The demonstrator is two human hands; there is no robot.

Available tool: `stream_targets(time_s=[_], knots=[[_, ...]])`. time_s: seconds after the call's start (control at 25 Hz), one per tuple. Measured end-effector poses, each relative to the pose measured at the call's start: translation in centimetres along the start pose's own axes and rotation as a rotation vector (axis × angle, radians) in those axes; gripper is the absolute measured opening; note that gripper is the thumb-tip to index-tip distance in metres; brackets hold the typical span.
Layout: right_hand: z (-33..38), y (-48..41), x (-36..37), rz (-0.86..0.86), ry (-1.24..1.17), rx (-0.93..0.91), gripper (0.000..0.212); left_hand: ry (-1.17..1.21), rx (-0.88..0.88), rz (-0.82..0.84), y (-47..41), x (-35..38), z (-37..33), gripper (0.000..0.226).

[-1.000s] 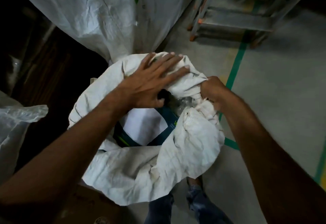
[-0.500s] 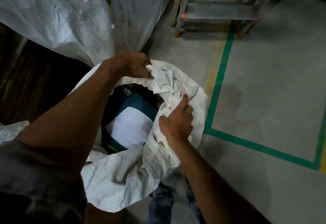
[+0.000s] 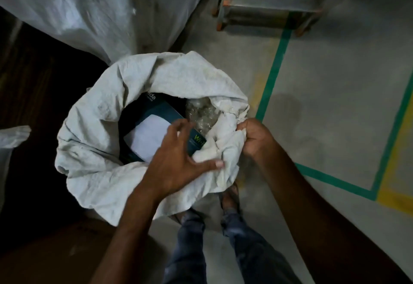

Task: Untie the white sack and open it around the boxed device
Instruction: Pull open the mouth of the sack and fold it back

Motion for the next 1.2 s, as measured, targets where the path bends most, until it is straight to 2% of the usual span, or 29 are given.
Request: stream_targets(time_s=[0.08,0.12,0.16,0.2,0.24,0.28,0.32,0.36,0.4,0.44,0.48,0.52,0.6,0.64,0.72,0.76,0.84,0.88,0.92,1.0,1.04,1.08,1.12,1.16,1.2], knots=[[0.2,1.3,0.7,-0.032,0.156,-0.028,0.030,-0.193,0.006,0.066,2.1,2.7,0.0,0.088],[0.3,2.1,0.5,-0.078,0.263,-0.084,0.041,-0.343,0.024,-0.009,2.9,3.7,-0.4,0.073],[0.9,3.3,0.0,-0.168,0.437,-0.205,0.058,-0.492,0.033,-0.111,3.7,4.3,-1.1,0.063],[2.5,5.4,-0.6,-0.266,0.636,-0.490,0.072,-0.584,0.027,-0.180,4.6,5.0,-1.6,0.061],[3.8,8.0,0.4,-0.203,0.873,-0.834,0.082,-0.632,0.031,-0.250,5.3,5.6,-1.9,0.061],[3.7,11.1,2.4,-0.021,1.091,-1.121,0.088,-0.662,0.059,-0.345,6.1,6.1,-2.5,0.058],[2.5,13.6,4.2,0.248,1.263,-1.253,0.091,-0.684,0.098,-0.456,7.0,6.4,-3.4,0.052],[0.5,14.1,5.2,0.511,1.483,-1.205,0.094,-0.696,0.132,-0.558,8.1,6.8,-4.1,0.045],[-1.7,13.6,5.6,0.657,1.819,-1.068,0.096,-0.691,0.147,-0.645,9.3,7.1,-4.7,0.040],[-3.4,12.2,5.0,0.682,2.180,-0.909,0.095,-0.676,0.133,-0.707,10.1,7.5,-5.1,0.036],[-4.3,10.6,4.5,0.647,2.428,-0.823,0.086,-0.643,0.078,-0.744,10.6,7.7,-4.9,0.031],[-4.7,9.8,4.4,0.609,2.557,-0.820,0.066,-0.573,0.007,-0.754,11.0,7.6,-4.3,0.029],[-4.8,9.5,4.6,0.554,2.544,-1.050,0.032,-0.355,-0.083,-0.655,11.3,7.4,-2.3,0.045],[-4.4,9.5,4.3,0.540,2.432,-1.220,0.027,-0.315,-0.072,-0.584,11.5,7.7,-1.4,0.057],[-3.2,10.5,2.8,0.438,2.069,-1.560,0.025,-0.471,-0.057,-0.497,11.7,8.2,0.4,0.090],[-2.9,11.3,1.9,0.361,1.913,-1.697,0.022,-0.570,-0.086,-0.493,11.7,8.1,1.5,0.099],[-4.5,12.2,-0.1,0.268,1.781,-1.828,0.015,-0.692,-0.143,-0.540,11.5,8.2,3.6,0.090],[-5.9,12.4,-0.8,0.300,1.805,-1.821,0.016,-0.724,-0.140,-0.608,11.4,8.1,4.3,0.076],[-7.6,12.3,-1.2,0.376,1.891,-1.732,0.024,-0.728,-0.112,-0.696,11.4,8.0,4.7,0.058],[-10.7,11.3,-2.0,0.577,2.093,-1.355,0.047,-0.721,-0.023,-0.857,11.8,7.9,5.1,0.022],[-11.3,10.9,-2.1,0.613,2.130,-1.152,0.052,-0.724,0.016,-0.929,12.2,8.2,5.1,0.010],[-11.3,10.6,-1.9,0.611,2.090,-1.001,0.049,-0.732,0.047,-0.991,12.7,8.6,4.8,0.005],[-10.9,10.2,-1.3,0.599,1.997,-0.958,0.045,-0.739,0.059,-1.048,13.1,9.2,4.8,0.008],[-10.5,9.7,-0.4,0.576,1.903,-0.958,0.042,-0.736,0.044,-1.098,13.6,9.5,4.7,0.013],[-10.3,9.1,0.6,0.601,1.864,-0.991,0.051,-0.725,0.017,-1.150,13.8,9.9,5.0,0.018]])
Point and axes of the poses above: each hand's wrist, its own y-axis away from the middle knuckle, its own x-axis out of the palm, z = x × y, the point moved 7 cm from there along -y, towards the middle knuckle, and after that the axes turned 14 degrees about -y, right-handed, at the moved point
